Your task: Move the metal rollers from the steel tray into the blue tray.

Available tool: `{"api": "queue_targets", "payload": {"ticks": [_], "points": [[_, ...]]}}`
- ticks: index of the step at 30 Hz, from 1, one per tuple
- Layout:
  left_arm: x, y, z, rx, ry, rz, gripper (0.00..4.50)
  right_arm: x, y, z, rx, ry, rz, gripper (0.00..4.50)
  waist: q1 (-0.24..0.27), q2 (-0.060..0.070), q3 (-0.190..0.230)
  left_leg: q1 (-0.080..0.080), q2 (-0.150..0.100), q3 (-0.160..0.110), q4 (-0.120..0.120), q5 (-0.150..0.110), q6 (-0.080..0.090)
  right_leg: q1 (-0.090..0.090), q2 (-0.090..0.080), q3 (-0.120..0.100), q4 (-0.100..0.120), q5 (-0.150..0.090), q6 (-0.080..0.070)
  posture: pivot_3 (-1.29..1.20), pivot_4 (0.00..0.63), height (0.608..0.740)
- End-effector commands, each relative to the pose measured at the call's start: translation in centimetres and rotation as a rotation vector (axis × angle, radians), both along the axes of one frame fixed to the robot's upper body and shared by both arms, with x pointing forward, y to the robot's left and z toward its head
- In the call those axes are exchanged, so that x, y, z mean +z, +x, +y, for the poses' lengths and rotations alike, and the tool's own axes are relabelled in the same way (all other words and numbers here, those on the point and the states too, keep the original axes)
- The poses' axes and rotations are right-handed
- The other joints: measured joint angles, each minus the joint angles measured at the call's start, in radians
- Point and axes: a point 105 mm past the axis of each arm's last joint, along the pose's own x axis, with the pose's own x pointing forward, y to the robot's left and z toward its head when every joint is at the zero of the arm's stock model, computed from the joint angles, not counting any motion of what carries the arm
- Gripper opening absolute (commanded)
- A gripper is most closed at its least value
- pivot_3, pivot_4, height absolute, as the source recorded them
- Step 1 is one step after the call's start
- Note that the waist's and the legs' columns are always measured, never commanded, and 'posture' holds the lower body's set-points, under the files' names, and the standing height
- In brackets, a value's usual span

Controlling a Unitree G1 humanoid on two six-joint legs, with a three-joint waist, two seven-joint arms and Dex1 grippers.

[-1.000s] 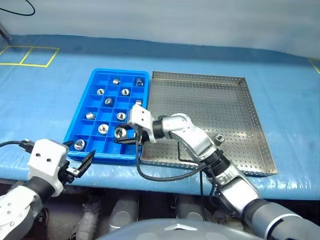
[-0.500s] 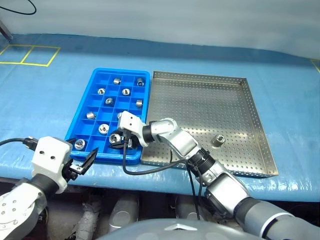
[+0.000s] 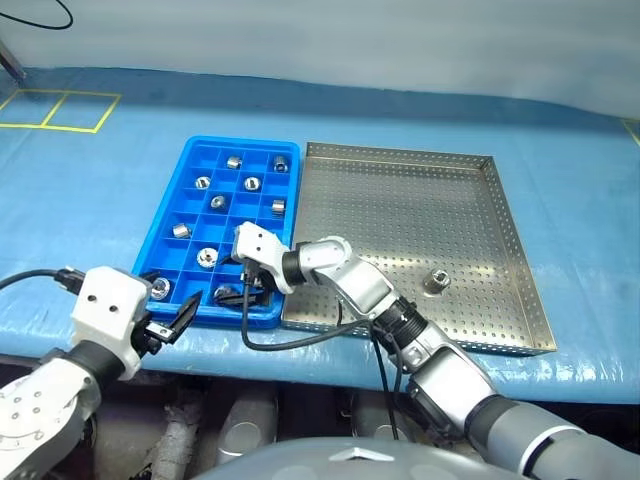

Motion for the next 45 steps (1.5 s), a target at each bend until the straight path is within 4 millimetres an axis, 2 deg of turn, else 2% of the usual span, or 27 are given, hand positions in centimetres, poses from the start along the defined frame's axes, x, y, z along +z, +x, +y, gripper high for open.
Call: {"api": "queue_targets", "payload": {"ticks": [1, 5, 8, 12, 16, 21, 26, 32, 45], "points": [[0.6, 0.2, -1.0, -0.041, -0.005, -0.030, 3.69, 3.8, 0.4, -0.3, -0.035, 0.122, -0.076, 3.63, 0.000, 0.000, 0.000, 0.000, 0.000, 0.000, 0.000, 0.000, 0.000, 0.000, 0.000, 0.000, 0.000, 0.000, 0.000, 0.14, 0.150, 0.740], [0.6, 1.5, -3.0, -0.115, -0.051, -0.052, 3.69, 7.1, 1.5, -3.0, -0.157, 0.228, -0.143, 3.63, 0.004, 0.000, 0.000, -0.001, -0.001, -0.001, 0.000, 0.000, 0.000, 0.000, -0.001, -0.001, 0.000, 0.000, 0.000, 0.10, 0.150, 0.740], [0.6, 2.5, -4.9, -0.178, -0.103, -0.066, 3.69, 8.1, 2.5, -6.3, -0.282, 0.229, -0.206, 3.63, 0.002, 0.000, 0.000, -0.001, -0.002, -0.004, 0.001, 0.000, 0.000, 0.002, -0.002, -0.003, -0.001, 0.001, 0.001, 0.06, 0.150, 0.740], [0.5, 4.1, -7.0, -0.269, -0.143, -0.070, 3.69, 7.3, 3.2, -12.1, -0.451, 0.123, -0.262, 3.63, -0.001, 0.000, 0.000, -0.002, -0.002, -0.004, 0.001, 0.000, -0.001, 0.002, -0.002, -0.004, -0.001, 0.001, 0.002, 0.00, 0.150, 0.740], [0.3, 5.6, -9.2, -0.373, -0.162, -0.061, 3.69, 5.9, 2.9, -17.6, -0.620, 0.002, -0.255, 3.63, -0.026, 0.001, 0.000, -0.002, -0.001, -0.003, 0.001, 0.000, -0.001, 0.001, -0.002, -0.003, -0.001, 0.003, 0.004, -0.09, 0.150, 0.740], [0.1, 6.7, -11.1, -0.464, -0.179, -0.051, 3.69, 4.3, 2.4, -21.0, -0.767, -0.081, -0.222, 3.63, -0.081, 0.001, 0.000, -0.001, 0.000, 0.003, 0.001, 0.000, 0.000, 0.000, 0.000, 0.002, 0.000, 0.003, 0.006, -0.15, 0.150, 0.740], [0.1, 7.4, -12.5, -0.530, -0.191, -0.049, 3.69, 2.7, 2.5, -23.8, -0.912, -0.101, -0.160, 3.63, -0.109, 0.000, 0.000, 0.000, 0.000, 0.008, 0.004, -0.001, 0.002, 0.000, 0.002, 0.008, 0.000, 0.004, 0.007, -0.18, 0.150, 0.740], [-0.1, 7.5, -12.6, -0.541, -0.189, -0.039, 3.69, 1.0, 2.4, -25.4, -0.997, -0.123, -0.096, 3.63, -0.139, 0.000, 0.000, 0.000, -0.001, 0.013, 0.006, -0.002, 0.006, 0.000, 0.002, 0.013, 0.000, 0.006, 0.011, -0.19, 0.150, 0.740], [-0.3, 7.4, -12.2, -0.526, -0.181, -0.037, 3.69, -1.3, 1.9, -26.1, -1.023, -0.160, -0.014, 3.63, -0.147, 0.000, 0.000, 0.000, 0.000, 0.014, 0.006, -0.002, 0.006, 0.000, 0.003, 0.015, 0.000, 0.007, 0.013, -0.18, 0.150, 0.740]]}}
